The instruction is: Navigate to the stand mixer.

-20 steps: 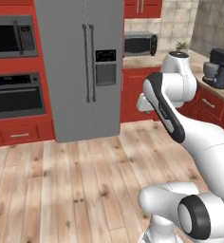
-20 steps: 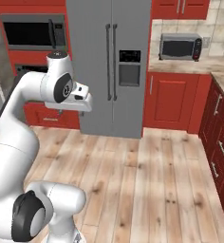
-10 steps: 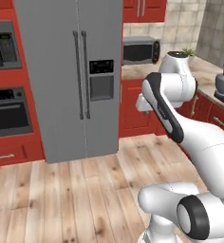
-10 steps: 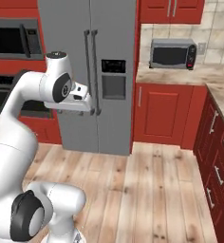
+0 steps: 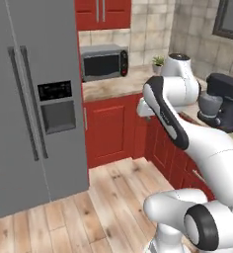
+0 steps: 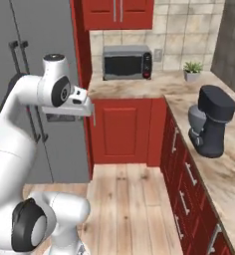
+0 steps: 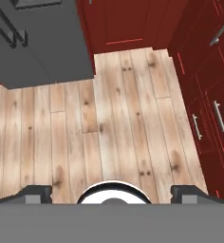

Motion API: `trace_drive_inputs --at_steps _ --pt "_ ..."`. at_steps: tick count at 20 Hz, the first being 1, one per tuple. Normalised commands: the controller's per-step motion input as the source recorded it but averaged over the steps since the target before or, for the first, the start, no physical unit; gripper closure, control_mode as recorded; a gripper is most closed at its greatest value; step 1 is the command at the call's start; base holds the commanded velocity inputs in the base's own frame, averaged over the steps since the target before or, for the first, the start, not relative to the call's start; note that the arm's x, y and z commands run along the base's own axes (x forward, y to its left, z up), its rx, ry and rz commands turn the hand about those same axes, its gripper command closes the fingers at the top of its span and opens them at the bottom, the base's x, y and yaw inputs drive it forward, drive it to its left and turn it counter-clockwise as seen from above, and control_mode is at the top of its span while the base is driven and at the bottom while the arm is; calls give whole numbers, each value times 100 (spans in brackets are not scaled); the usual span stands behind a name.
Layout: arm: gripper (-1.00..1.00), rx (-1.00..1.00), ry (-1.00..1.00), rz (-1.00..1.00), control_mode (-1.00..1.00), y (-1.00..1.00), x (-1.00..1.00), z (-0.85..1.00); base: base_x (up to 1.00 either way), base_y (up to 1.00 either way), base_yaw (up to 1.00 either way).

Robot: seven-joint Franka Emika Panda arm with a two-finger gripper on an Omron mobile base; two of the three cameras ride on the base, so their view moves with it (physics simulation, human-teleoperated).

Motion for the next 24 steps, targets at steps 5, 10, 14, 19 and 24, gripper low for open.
trace_drive_inputs --at_steps 5,10,14,19,24 --pt "-100 0 0 0 100 0 0 0 32 -21 -77" --pt "-100 0 0 0 100 0 0 0 27 -13 -86" --pt "-100 0 0 0 100 0 0 0 45 0 -85" --pt "-100 0 0 0 100 0 0 0 39 10 -38" --pt "-100 0 0 0 100 0 0 0 43 34 -4"
